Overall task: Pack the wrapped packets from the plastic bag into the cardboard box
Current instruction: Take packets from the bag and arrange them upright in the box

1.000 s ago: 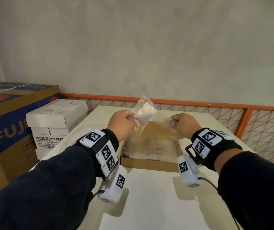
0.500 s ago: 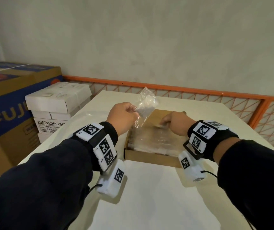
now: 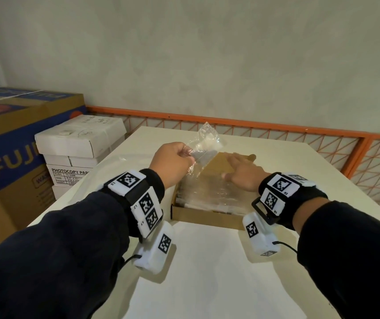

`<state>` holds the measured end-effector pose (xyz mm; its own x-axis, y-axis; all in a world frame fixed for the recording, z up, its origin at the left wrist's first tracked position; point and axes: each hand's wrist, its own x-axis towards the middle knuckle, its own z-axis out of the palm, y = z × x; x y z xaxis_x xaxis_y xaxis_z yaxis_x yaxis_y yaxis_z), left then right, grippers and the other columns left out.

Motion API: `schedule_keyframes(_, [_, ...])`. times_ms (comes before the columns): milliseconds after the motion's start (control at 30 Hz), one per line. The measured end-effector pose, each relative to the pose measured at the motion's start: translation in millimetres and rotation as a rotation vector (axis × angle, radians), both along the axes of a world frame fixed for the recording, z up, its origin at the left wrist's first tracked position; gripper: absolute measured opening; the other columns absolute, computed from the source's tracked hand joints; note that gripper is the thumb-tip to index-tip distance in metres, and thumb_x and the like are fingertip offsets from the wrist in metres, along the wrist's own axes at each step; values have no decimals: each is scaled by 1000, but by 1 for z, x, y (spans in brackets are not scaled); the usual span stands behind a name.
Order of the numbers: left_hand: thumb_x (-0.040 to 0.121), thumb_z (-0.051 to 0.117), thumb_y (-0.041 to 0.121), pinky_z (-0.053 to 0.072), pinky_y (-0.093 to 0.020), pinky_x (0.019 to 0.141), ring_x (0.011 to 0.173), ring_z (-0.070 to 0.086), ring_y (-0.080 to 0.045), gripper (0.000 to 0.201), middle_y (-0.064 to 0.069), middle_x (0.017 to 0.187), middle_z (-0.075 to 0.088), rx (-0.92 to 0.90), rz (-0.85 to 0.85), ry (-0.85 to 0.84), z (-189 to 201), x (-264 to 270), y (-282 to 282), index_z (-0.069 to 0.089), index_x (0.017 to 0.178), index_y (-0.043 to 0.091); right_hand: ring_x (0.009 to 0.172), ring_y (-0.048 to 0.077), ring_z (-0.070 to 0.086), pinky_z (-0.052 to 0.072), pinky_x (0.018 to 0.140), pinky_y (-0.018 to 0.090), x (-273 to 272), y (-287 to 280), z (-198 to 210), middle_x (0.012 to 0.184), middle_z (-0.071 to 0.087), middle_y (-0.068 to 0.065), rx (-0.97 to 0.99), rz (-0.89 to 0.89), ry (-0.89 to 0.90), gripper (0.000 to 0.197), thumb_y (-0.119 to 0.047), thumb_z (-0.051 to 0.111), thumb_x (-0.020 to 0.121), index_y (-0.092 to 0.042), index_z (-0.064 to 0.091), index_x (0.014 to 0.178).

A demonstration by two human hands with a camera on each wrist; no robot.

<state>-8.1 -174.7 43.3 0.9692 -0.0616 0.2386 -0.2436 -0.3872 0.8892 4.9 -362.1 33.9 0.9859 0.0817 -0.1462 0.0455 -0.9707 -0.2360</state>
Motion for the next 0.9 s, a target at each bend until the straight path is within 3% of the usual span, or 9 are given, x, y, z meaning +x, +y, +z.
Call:
schedule_keyframes(100, [86,56,4,44,-24,65,68,53,-15,11,-1,76,58,-4,5,12,-2,1,-2,62,83,13,145,22,15,11,117,36,-13,6,-2,159,10,1,-20,96,192,61,-46,29,99,-20,9,151])
schedule_keyframes(200, [87,50,0,44,-27,68,65,51,-14,26,2,73,60,-18,-7,35,-5,0,-5,59,73,21,143,24,21,17,116,39,-13,5,3,158,17,2,34,44,34,63,-49,35,96,-21,15,149])
schedule_keyframes(267, [89,46,-2,45,-26,69,62,50,-11,24,3,74,61,-65,-25,60,-7,0,-8,62,82,16,139,24,31,21,116,40,-14,5,10,153,30,1,192,25,-15,65,-48,49,91,-23,25,147])
schedule_keyframes(367, [92,46,1,47,-18,60,61,53,-9,20,1,81,64,-83,-51,80,-9,-3,-14,61,94,14,118,14,53,26,112,44,-17,7,13,117,63,-12,416,77,-7,39,-50,66,76,-36,60,112])
schedule_keyframes(467, [93,48,6,55,-33,78,79,61,-20,16,-6,90,66,-29,-94,111,-10,-5,-21,63,89,11,86,10,60,44,84,24,-25,13,16,90,67,-6,719,49,-96,6,-26,63,87,-25,65,92])
schedule_keyframes(567, [92,51,11,51,-38,89,84,60,-22,20,-3,85,66,50,-92,113,-10,-6,-22,63,76,15,60,4,50,38,60,15,-28,14,19,66,56,-9,824,-12,-225,15,-16,59,90,-21,61,76])
schedule_keyframes(633, [91,54,14,47,-36,91,86,57,-21,16,-3,89,64,78,-18,86,-8,-5,-19,65,80,18,48,1,41,33,52,14,-29,13,23,56,46,-10,809,-40,-271,26,-17,60,89,-26,56,66])
schedule_keyframes(800, [90,51,10,42,-27,85,93,55,-17,15,0,97,62,114,86,95,1,1,1,64,86,16,51,9,44,41,61,23,-29,4,31,58,51,-3,825,-113,-320,18,-20,53,94,-17,60,78])
schedule_keyframes(900, [92,48,11,41,-30,81,91,51,-22,14,-7,99,59,260,143,172,-2,8,17,62,91,7,46,7,50,44,56,21,-23,-5,33,70,65,1,868,-219,-361,16,-12,46,96,-13,61,99])
